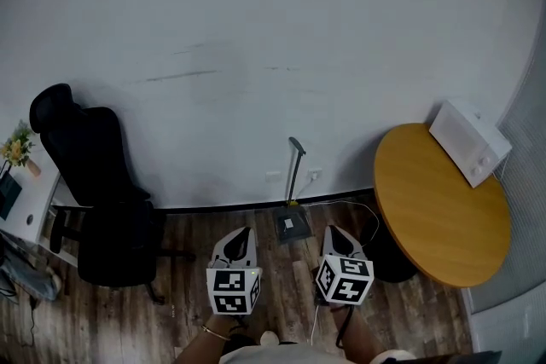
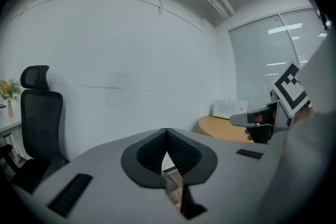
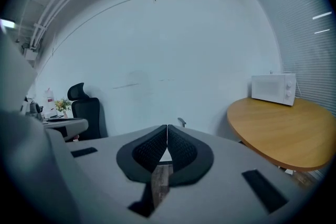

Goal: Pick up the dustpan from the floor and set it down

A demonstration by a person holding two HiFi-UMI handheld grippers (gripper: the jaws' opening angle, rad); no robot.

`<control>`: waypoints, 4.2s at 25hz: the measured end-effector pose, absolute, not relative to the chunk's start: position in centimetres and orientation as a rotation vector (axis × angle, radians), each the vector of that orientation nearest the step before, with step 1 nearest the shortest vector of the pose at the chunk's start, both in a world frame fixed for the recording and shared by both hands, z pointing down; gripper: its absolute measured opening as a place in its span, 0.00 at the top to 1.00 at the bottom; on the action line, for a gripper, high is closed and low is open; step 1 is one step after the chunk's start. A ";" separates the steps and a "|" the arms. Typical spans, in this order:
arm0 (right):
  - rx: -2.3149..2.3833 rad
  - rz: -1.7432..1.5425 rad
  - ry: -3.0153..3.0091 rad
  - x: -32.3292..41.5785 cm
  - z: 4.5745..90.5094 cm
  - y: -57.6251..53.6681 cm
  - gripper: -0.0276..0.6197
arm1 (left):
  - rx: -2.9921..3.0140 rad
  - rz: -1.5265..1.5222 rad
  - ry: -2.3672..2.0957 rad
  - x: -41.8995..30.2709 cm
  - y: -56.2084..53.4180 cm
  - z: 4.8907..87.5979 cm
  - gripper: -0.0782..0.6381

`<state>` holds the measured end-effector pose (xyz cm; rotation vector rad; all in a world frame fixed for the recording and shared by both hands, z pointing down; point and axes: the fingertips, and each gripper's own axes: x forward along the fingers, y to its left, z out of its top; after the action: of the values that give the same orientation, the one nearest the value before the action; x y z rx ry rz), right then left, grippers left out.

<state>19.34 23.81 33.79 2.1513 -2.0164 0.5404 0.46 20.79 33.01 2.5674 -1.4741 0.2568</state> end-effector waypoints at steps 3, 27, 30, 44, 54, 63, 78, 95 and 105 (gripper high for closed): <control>2.148 0.574 -2.006 20.4 34.7 22.7 0.91 | 2.551 0.284 -1.482 1.0 19.4 33.7 0.88; 2.181 0.579 -1.944 21.8 36.2 3.5 0.91 | 2.519 0.256 -1.508 0.6 -1.8 35.2 0.88; 2.205 0.599 -1.921 22.1 36.6 0.6 0.91 | 2.540 0.271 -1.490 0.7 -4.8 35.3 0.88; 2.140 0.580 -1.921 24.0 38.0 -8.0 0.91 | 2.462 0.320 -1.539 1.7 -12.4 37.9 0.88; 1.995 0.518 -1.992 24.7 38.5 -11.3 0.91 | 2.415 0.330 -1.583 3.9 -13.5 38.3 0.88; 1.939 0.550 -1.947 25.4 43.2 -12.5 0.91 | 2.395 0.374 -1.535 5.0 -14.2 42.7 0.88; 1.920 0.722 -1.819 27.1 58.3 -11.2 0.91 | 2.333 0.486 -1.417 7.6 -13.8 57.7 0.88; 1.918 0.788 -1.865 28.4 63.6 -10.1 0.91 | 2.282 0.519 -1.451 8.2 -13.4 63.5 0.88; 1.855 0.820 -1.925 28.1 65.2 -11.8 0.76 | 2.243 0.512 -1.509 7.5 -14.2 64.8 0.88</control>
<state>28.06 -11.80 65.23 1.8545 -1.9251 0.8204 7.47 -14.19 64.81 2.2429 -1.5086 0.5119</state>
